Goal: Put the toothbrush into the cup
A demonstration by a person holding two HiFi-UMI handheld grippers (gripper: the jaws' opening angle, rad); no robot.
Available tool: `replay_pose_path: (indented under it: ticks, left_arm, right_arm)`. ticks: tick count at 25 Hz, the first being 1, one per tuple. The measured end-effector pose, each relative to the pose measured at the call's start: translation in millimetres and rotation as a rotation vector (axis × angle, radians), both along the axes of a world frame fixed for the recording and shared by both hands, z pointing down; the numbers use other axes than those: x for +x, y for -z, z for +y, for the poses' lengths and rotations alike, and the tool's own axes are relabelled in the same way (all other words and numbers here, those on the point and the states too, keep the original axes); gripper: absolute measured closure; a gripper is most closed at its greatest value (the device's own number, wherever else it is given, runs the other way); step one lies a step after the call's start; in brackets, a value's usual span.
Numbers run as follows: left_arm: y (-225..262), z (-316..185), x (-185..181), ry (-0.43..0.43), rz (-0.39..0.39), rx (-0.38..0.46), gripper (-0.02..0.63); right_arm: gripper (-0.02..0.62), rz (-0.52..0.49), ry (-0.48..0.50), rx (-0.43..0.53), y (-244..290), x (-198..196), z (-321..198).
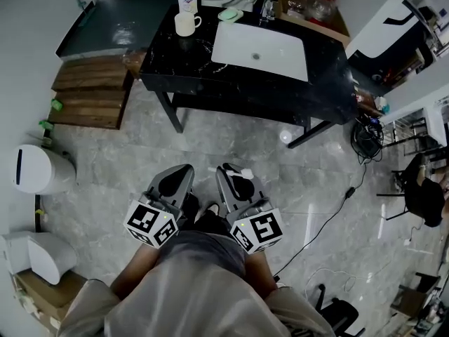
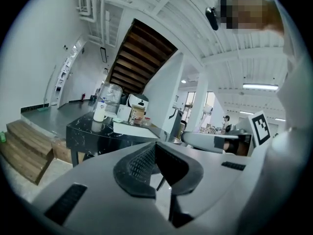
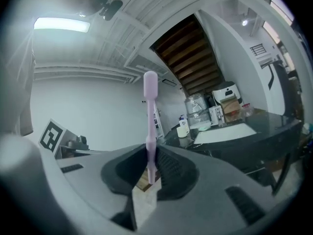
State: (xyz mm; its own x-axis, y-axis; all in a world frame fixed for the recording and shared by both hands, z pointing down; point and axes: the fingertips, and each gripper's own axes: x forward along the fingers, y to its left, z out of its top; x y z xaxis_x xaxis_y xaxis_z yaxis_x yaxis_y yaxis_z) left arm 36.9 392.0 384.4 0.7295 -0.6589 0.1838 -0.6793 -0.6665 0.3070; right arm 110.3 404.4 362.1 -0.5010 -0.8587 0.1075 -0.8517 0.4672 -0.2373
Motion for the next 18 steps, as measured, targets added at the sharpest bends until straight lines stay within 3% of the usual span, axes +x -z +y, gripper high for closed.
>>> replay_pose_path:
  ticks: [6,18]
  left_arm:
    - [-11,-13,-9,-0.004,-0.014,-0.026,0.597]
    - [5,-93,-21,-0.007,0.031,0.006,0.597]
  right_arm:
    - [0.538,-0.043,-0.003,-0.004,-2,-3,-17]
    - [0.538,0.010,0.039,0.000,11,-26,-95]
